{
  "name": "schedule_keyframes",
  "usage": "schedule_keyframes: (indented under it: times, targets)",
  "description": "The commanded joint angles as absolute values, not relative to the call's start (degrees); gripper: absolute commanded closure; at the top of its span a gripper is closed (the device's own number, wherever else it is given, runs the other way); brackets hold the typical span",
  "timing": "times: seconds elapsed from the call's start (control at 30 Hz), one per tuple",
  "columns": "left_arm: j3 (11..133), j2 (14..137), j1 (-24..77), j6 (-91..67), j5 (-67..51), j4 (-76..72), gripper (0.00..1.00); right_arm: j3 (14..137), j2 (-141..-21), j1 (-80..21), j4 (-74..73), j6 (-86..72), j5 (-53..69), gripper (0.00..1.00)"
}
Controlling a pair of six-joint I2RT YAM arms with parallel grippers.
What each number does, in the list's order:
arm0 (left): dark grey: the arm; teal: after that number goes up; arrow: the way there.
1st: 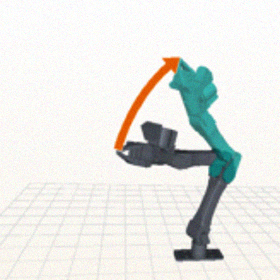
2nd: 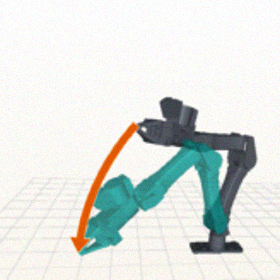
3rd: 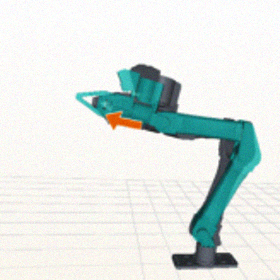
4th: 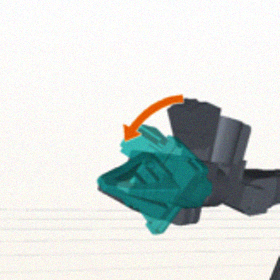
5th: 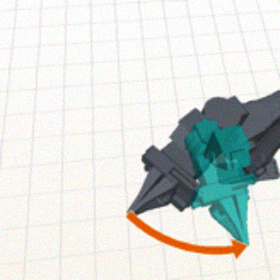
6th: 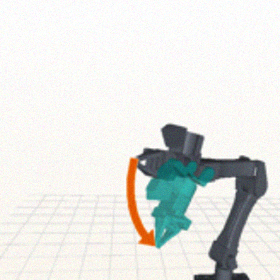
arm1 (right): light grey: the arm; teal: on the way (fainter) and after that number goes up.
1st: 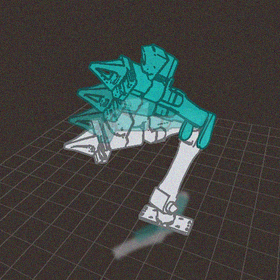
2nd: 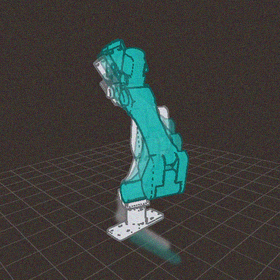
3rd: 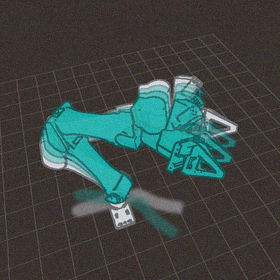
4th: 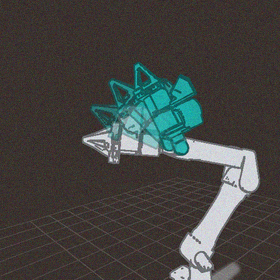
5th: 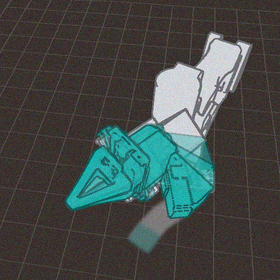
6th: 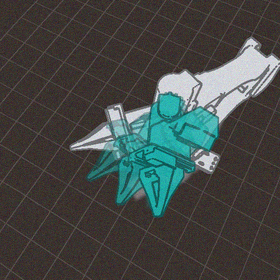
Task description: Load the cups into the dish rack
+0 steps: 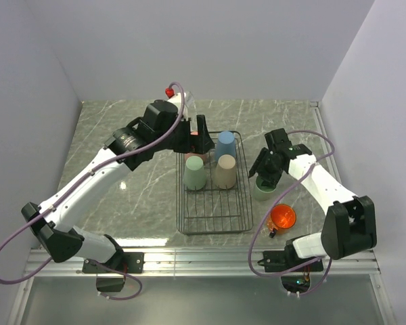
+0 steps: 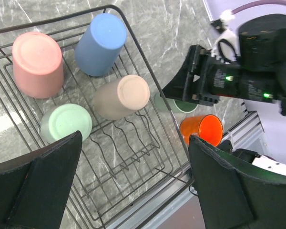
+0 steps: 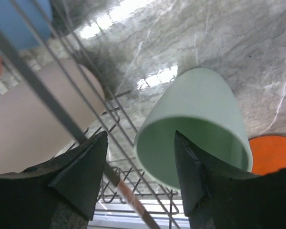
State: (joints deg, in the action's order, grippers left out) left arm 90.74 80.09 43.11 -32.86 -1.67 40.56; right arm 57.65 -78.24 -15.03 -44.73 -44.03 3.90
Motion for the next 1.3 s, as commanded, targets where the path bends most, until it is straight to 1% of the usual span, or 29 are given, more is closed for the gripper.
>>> schedule_keyframes:
  times: [0.0, 0.07, 0.1, 0.13, 0.17, 0.23, 0.27, 0.33, 0.4, 0.47, 0.5, 0.53, 0.57, 0.6, 0.63, 0.7, 0.73, 0.77, 0.8, 0.83, 0.87, 0.9, 0.93, 1.0, 1.03, 1.07, 1.13, 1.2, 1.27]
  targets:
    - [90.18, 77.17, 42.63, -33.57, -1.85, 39.72, 0.02, 59.15, -79.10, -15.47, -44.03, -43.68, 0.71, 0.41]
    - [90.00, 76.91, 42.54, -33.40, -1.85, 39.73, 0.02, 58.45, -79.10, -15.47, -44.73, -43.42, 0.09, 0.51]
    - [89.91, 76.82, 42.28, -33.31, -1.85, 39.81, 0.02, 58.19, -79.01, -15.47, -44.82, -43.24, 0.17, 0.63]
    - [89.83, 76.73, 42.28, -33.22, -1.85, 39.81, 0.02, 57.84, -78.75, -15.47, -45.00, -43.16, 0.09, 0.68]
    - [89.74, 76.73, 42.19, -33.05, -1.93, 39.81, 0.02, 57.14, -78.75, -15.38, -45.00, -43.15, 0.00, 0.76]
    - [90.00, 76.90, 41.93, -32.87, -2.20, 39.81, 0.03, 56.52, -78.75, -15.47, -45.17, -43.07, -0.97, 0.89]
    - [90.26, 76.99, 41.84, -32.61, -2.37, 39.90, 0.03, 56.69, -78.75, -15.56, -45.52, -42.98, -1.40, 1.00]
    - [91.75, 77.78, 41.66, -32.00, -2.37, 40.69, 0.03, 58.69, -78.58, -15.47, -47.97, -42.28, -2.28, 1.00]
    - [92.90, 78.57, 41.14, -31.73, -2.55, 41.22, 0.02, 61.86, -77.01, -15.38, -50.87, -40.79, -6.57, 1.00]
    - [93.86, 79.19, 40.26, -31.38, -4.74, 41.40, 0.01, 68.88, -75.77, -15.38, -55.44, -38.86, -11.31, 1.00]
    - [94.30, 79.97, 39.04, -31.38, -5.44, 41.57, 0.01, 71.60, -74.89, -15.38, -56.85, -36.93, -12.29, 1.00]
    - [95.26, 80.33, 38.24, -31.55, -7.71, 41.57, 0.01, 77.98, -74.88, -15.12, -59.56, -35.96, -12.74, 1.00]
    - [95.71, 80.42, 37.36, -31.73, -9.04, 40.88, 0.01, 81.53, -75.06, -14.94, -61.07, -35.34, -12.92, 1.00]
    - [96.15, 80.77, 35.18, -31.99, -10.62, 40.26, 0.01, 85.30, -75.41, -14.33, -62.39, -34.72, -10.74, 1.00]
    - [96.85, 80.68, 34.11, -32.43, -12.03, 39.56, 0.01, 91.87, -76.02, -14.15, -62.58, -33.06, -7.59, 1.00]
    - [97.56, 81.12, 30.61, -33.13, -16.42, 37.01, 0.01, 97.10, -76.46, -13.97, -60.31, -31.38, 0.22, 1.00]
    - [98.34, 81.47, 29.28, -34.35, -18.18, 35.96, 0.01, 99.99, -76.29, -13.89, -56.29, -31.73, 10.70, 1.00]
    - [98.52, 81.74, 27.96, -35.32, -23.33, 34.82, 0.01, 100.45, -76.03, -13.80, -53.55, -32.69, 15.51, 1.00]
    - [98.44, 82.00, 25.51, -36.55, -25.81, 31.24, 0.01, 100.20, -75.24, -13.80, -50.22, -35.74, 21.04, 1.00]
    - [96.78, 81.91, 24.44, -40.30, -29.15, 28.77, 0.01, 98.11, -74.63, -13.80, -42.35, -37.77, 29.36, 1.00]
    - [95.38, 81.83, 23.39, -43.21, -32.57, 25.78, 0.01, 96.08, -73.84, -13.80, -37.40, -40.14, 33.62, 1.00]
    - [93.45, 81.13, 21.46, -46.46, -39.83, 16.53, 0.01, 93.89, -72.35, -13.80, -32.57, -45.47, 36.62, 1.00]
    - [88.38, 80.78, 20.66, -54.32, -42.95, 11.30, 0.01, 89.52, -71.64, -13.80, -23.47, -47.96, 41.26, 1.00]
    - [82.47, 79.03, 19.17, -63.24, -49.09, -2.39, 0.01, 86.06, -70.67, -13.97, -16.20, -53.93, 44.02, 1.00]
    - [77.83, 78.67, 18.81, -70.42, -50.00, -13.25, 0.01, 83.96, -70.58, -13.97, -10.95, -55.44, 45.43, 1.00]
    - [76.30, 78.49, 18.63, -72.84, -50.79, -16.40, 0.01, 83.15, -70.66, -13.97, -8.72, -56.85, 47.53, 1.00]
    - [74.89, 78.75, 18.46, -74.53, -51.15, -17.32, 0.01, 81.22, -70.93, -13.97, -1.20, -61.33, 49.74, 1.00]
    - [74.01, 78.31, 18.46, -74.70, -50.89, -17.57, 0.01, 80.25, -71.28, -13.97, 3.22, -65.63, 51.76, 1.00]
    - [71.73, 77.79, 18.46, -77.51, -50.80, -22.04, 0.01, 79.11, -71.54, -14.15, 8.77, -67.84, 52.73, 1.00]
